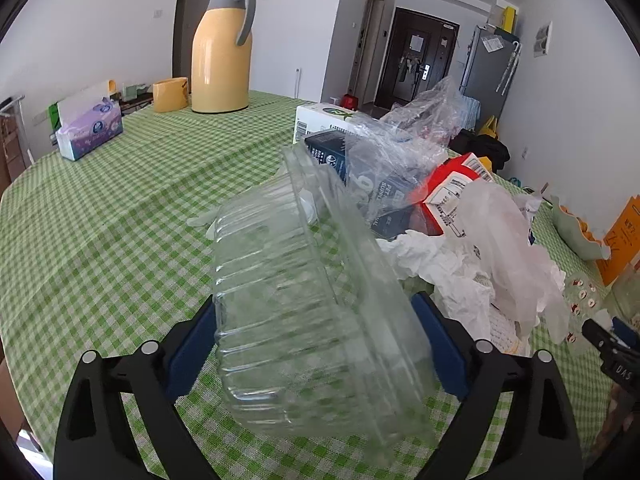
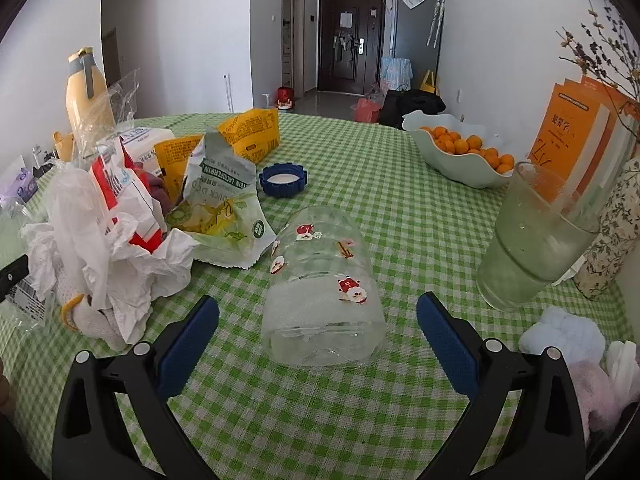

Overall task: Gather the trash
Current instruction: 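Grasp the clear plastic clamshell with the left tool while the right tool grasps the clear bottle, then carry the clamshell and bottle to the cardboard box and open both tools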

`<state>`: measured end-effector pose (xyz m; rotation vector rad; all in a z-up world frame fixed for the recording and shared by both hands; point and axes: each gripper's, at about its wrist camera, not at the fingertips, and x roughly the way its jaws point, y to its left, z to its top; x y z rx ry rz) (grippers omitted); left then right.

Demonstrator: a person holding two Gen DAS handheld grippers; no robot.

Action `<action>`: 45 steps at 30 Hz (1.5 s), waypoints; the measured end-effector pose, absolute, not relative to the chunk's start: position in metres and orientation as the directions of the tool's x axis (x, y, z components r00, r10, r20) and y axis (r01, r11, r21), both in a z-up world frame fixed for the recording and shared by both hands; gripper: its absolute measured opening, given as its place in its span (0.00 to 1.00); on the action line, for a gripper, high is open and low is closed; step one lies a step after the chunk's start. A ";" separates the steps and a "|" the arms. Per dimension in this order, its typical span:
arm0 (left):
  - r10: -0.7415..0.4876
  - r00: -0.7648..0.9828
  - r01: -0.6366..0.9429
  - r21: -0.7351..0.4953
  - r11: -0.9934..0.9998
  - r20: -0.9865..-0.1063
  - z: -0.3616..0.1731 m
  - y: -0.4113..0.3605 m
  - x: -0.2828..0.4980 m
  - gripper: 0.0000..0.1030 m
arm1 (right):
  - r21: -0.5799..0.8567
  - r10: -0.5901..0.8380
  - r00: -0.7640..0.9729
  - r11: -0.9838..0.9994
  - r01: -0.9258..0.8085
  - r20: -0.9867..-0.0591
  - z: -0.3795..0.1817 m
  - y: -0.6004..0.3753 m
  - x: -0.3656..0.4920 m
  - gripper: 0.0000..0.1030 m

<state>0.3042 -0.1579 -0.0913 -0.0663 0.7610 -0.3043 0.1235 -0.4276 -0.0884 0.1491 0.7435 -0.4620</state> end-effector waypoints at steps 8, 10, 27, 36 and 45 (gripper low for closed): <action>-0.311 0.652 0.196 -0.242 0.950 -0.692 -0.093 -0.137 0.315 0.57 | -0.019 -0.338 0.627 0.889 0.457 -0.702 -0.099 -0.434 0.132 0.65; -0.313 0.658 0.198 -0.244 0.949 -0.685 -0.091 -0.133 0.314 0.56 | -0.004 -0.326 0.628 0.889 0.457 -0.706 -0.100 -0.436 0.134 0.58; -0.310 0.771 0.260 -0.170 0.951 -0.556 -0.031 -0.102 0.283 0.55 | -0.049 -0.336 0.753 0.925 0.376 -0.565 -0.031 -0.394 0.136 0.55; -0.255 0.820 0.192 -0.173 0.966 -0.512 -0.014 -0.043 0.283 0.55 | -0.085 -0.279 0.810 0.958 0.275 -0.517 -0.001 -0.337 0.163 0.55; -0.148 0.861 0.066 -0.182 0.981 -0.486 -0.003 0.049 0.281 0.55 | -0.115 -0.142 0.854 0.989 0.097 -0.500 0.010 -0.243 0.210 0.55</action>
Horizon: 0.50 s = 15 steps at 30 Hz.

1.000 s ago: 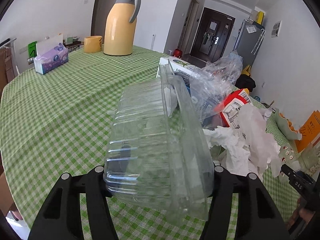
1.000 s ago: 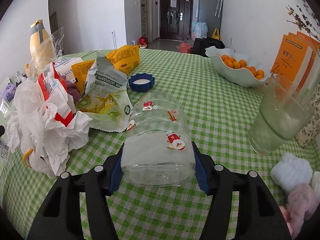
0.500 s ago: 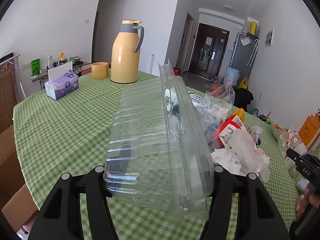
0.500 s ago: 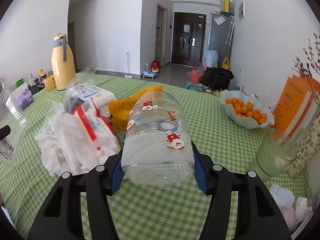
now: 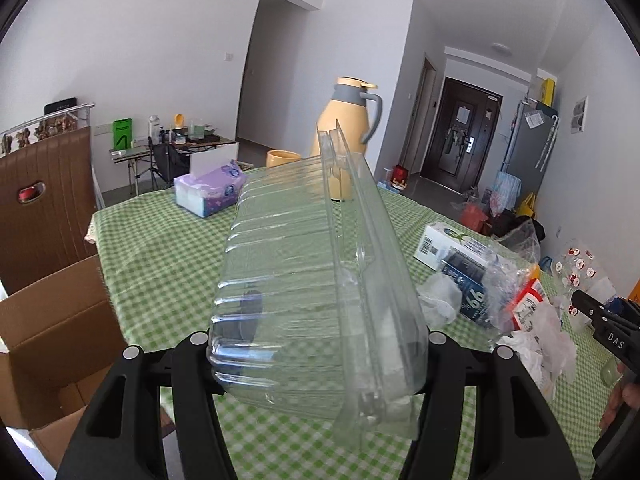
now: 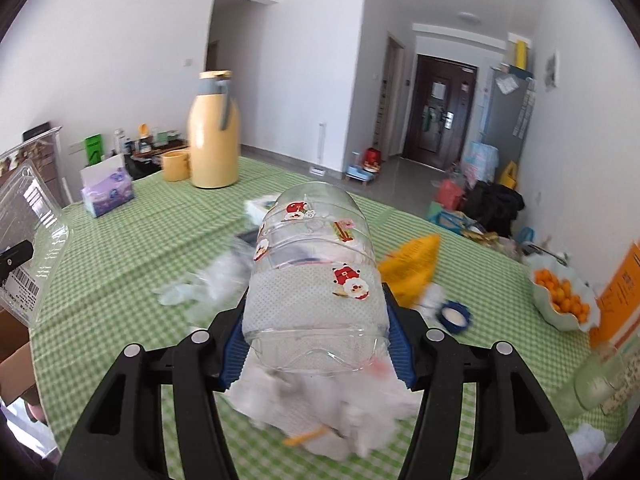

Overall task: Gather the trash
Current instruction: 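Carry the clamshell and bottle to the cardboard box and open both tools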

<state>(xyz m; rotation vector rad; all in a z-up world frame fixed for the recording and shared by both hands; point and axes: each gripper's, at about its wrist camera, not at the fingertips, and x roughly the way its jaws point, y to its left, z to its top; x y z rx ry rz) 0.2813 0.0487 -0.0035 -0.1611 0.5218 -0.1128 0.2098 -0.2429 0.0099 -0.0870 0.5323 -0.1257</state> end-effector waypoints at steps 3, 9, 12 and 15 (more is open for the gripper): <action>-0.079 0.870 -0.009 -0.176 0.984 -0.487 -0.004 0.091 0.278 0.55 | -0.121 -0.078 0.862 0.992 0.020 -0.501 0.010 -0.203 0.228 0.55; 0.066 0.865 -0.169 -0.165 0.972 -0.498 -0.007 0.180 0.266 0.55 | -0.124 0.091 0.850 0.976 -0.181 -0.519 0.000 -0.102 0.265 0.55; 0.142 0.847 -0.262 -0.171 0.950 -0.512 -0.011 0.229 0.255 0.55 | -0.129 0.177 0.828 0.949 -0.287 -0.533 -0.005 -0.049 0.276 0.55; 0.219 0.826 -0.349 -0.167 0.922 -0.519 -0.015 0.274 0.239 0.55 | -0.124 0.264 0.798 0.914 -0.387 -0.541 -0.009 0.005 0.288 0.55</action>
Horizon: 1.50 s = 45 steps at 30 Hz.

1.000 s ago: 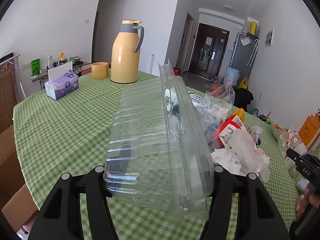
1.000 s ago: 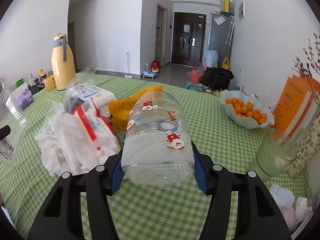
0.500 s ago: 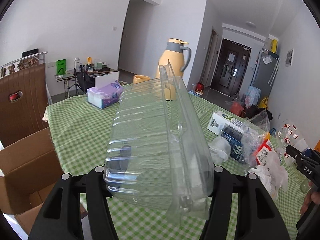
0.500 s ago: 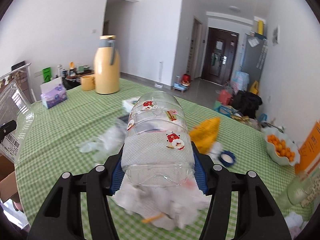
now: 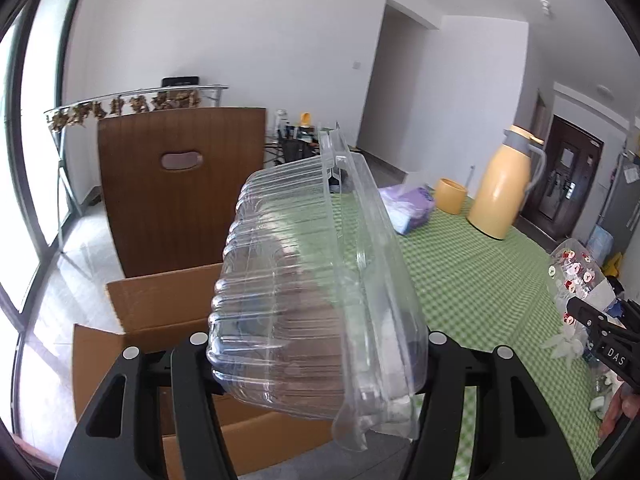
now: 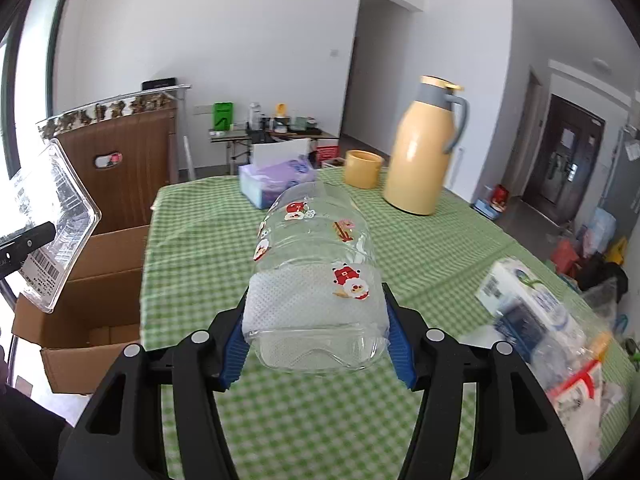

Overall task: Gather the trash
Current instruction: 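Carry the clamshell and bottle to the cardboard box and open both tools, then move both tools back over the trash pile on the table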

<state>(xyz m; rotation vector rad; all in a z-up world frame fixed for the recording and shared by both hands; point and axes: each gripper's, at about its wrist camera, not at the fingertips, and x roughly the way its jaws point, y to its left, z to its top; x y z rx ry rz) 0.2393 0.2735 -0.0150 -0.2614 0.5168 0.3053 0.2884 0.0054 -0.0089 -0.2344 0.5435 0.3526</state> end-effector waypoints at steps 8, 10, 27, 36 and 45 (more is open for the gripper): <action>0.351 0.729 -0.518 -0.137 0.844 -0.588 -0.042 0.370 0.197 0.56 | -0.074 0.480 0.651 0.769 -0.635 -0.589 -0.030 0.142 0.299 0.55; 0.353 0.694 -0.531 -0.115 0.840 -0.628 -0.056 0.385 0.191 0.56 | -0.049 0.512 0.595 0.731 -0.680 -0.620 -0.042 0.169 0.303 0.55; 0.090 0.307 -0.522 -0.088 0.848 -0.948 -0.190 0.452 0.233 0.62 | -0.099 0.299 0.293 0.526 -0.845 -0.908 -0.191 0.319 0.326 0.58; 0.086 0.289 -0.504 -0.075 0.861 -0.953 -0.193 0.461 0.250 0.81 | -0.075 0.265 0.241 0.514 -0.854 -0.934 -0.220 0.336 0.329 0.71; 0.128 0.345 -0.551 -0.091 0.829 -0.930 -0.157 0.471 0.243 0.82 | -0.074 0.314 0.278 0.532 -0.844 -0.908 -0.192 0.332 0.329 0.75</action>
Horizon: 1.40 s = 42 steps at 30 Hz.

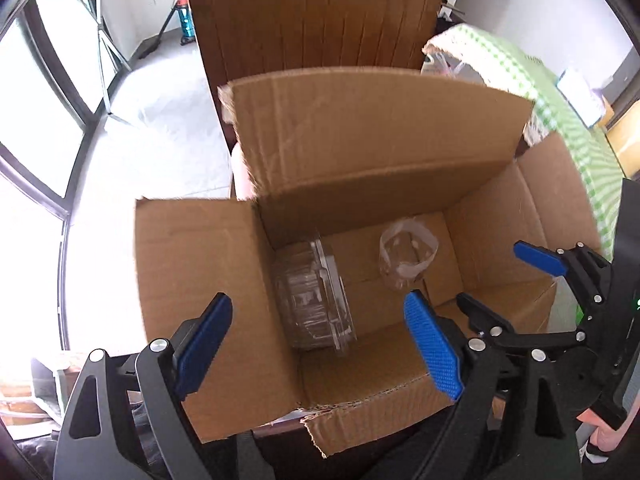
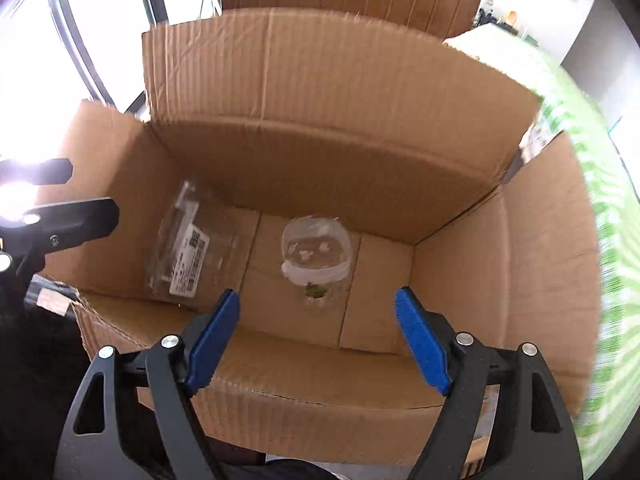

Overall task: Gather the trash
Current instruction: 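Move both tools back over the trash pile on the table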

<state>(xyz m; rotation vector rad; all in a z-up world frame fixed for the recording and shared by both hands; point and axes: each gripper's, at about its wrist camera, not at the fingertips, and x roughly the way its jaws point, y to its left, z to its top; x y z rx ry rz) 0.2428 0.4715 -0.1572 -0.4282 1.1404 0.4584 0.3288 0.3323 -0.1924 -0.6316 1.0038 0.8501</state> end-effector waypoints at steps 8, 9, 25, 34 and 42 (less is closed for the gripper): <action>0.188 0.411 -0.560 -0.084 0.824 -0.892 -0.124 0.469 0.229 0.82 | -0.074 0.397 0.356 0.573 -0.816 -0.846 -0.142 0.288 0.320 0.75; 0.202 0.418 -0.558 -0.075 0.827 -0.886 -0.118 0.466 0.228 0.82 | -0.072 0.408 0.368 0.583 -0.809 -0.836 -0.134 0.281 0.320 0.74; 0.304 0.729 -0.395 -0.014 0.919 -0.613 -0.020 0.348 0.211 0.93 | 0.038 0.476 0.704 0.840 -0.541 -0.527 -0.025 0.114 0.279 0.79; 0.120 0.822 -0.150 -0.007 0.989 -0.557 -0.005 0.221 0.240 0.93 | 0.098 0.269 0.867 0.963 -0.251 -0.419 -0.006 -0.050 0.240 0.82; -0.076 0.819 0.083 -0.015 0.996 -0.569 -0.008 0.096 0.261 0.93 | 0.129 -0.004 0.908 0.990 0.064 -0.419 -0.016 -0.199 0.189 0.82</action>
